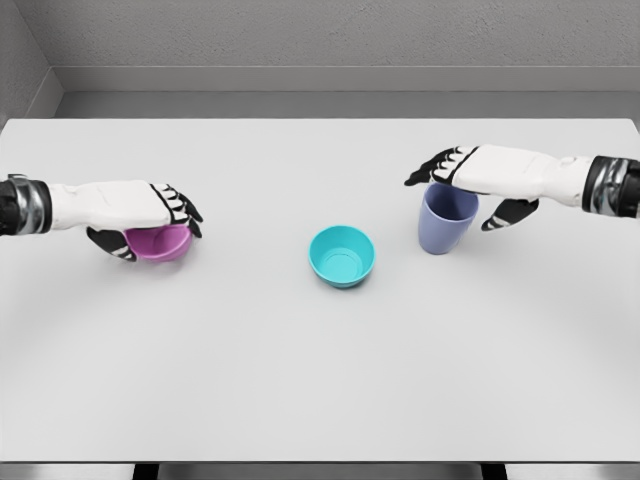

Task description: Stacking bowl and cup with both arms

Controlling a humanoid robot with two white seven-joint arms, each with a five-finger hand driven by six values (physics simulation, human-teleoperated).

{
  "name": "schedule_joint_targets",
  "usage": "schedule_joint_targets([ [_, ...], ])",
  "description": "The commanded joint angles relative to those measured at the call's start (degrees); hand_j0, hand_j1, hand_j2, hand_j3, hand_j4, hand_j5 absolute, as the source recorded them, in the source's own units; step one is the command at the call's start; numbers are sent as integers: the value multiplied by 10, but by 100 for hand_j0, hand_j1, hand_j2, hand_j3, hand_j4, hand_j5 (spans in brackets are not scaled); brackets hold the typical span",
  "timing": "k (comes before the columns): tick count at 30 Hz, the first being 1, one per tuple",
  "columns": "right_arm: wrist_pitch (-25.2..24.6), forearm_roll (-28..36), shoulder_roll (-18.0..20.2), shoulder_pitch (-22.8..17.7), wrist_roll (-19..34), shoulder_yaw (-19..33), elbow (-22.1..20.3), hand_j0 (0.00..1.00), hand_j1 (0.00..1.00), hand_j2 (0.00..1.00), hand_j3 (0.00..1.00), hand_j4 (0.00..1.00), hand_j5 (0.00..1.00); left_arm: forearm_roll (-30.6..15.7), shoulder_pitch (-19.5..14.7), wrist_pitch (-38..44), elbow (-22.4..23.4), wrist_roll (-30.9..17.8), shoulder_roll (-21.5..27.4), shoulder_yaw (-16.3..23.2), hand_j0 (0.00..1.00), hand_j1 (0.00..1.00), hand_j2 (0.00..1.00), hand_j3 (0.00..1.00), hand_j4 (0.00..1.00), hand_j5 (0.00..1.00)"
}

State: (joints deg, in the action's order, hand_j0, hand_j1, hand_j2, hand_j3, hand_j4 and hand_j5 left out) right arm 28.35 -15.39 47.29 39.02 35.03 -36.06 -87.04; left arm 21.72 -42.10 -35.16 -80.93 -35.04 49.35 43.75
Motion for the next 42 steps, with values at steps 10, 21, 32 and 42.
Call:
schedule_joint_targets([
  [10, 1, 1, -2, 8, 0, -1, 1, 100, 100, 100, 100, 100, 100, -4, -78, 2, -4, 0, -99, 53, 70, 70, 70, 70, 70, 70],
  [21, 1, 1, -2, 5, 0, 0, 6, 100, 100, 100, 100, 100, 100, -4, -146, 2, -4, 0, -225, 118, 70, 70, 70, 70, 70, 70],
  [32, 2, 1, -3, 3, 0, -2, 6, 100, 100, 100, 100, 100, 100, -1, -161, 2, -2, 0, -253, 164, 71, 71, 71, 71, 71, 71],
  [42, 2, 1, -2, 3, 0, -2, 7, 100, 100, 100, 100, 100, 100, 1, -172, 2, 11, 0, -245, 171, 74, 74, 74, 74, 74, 74],
])
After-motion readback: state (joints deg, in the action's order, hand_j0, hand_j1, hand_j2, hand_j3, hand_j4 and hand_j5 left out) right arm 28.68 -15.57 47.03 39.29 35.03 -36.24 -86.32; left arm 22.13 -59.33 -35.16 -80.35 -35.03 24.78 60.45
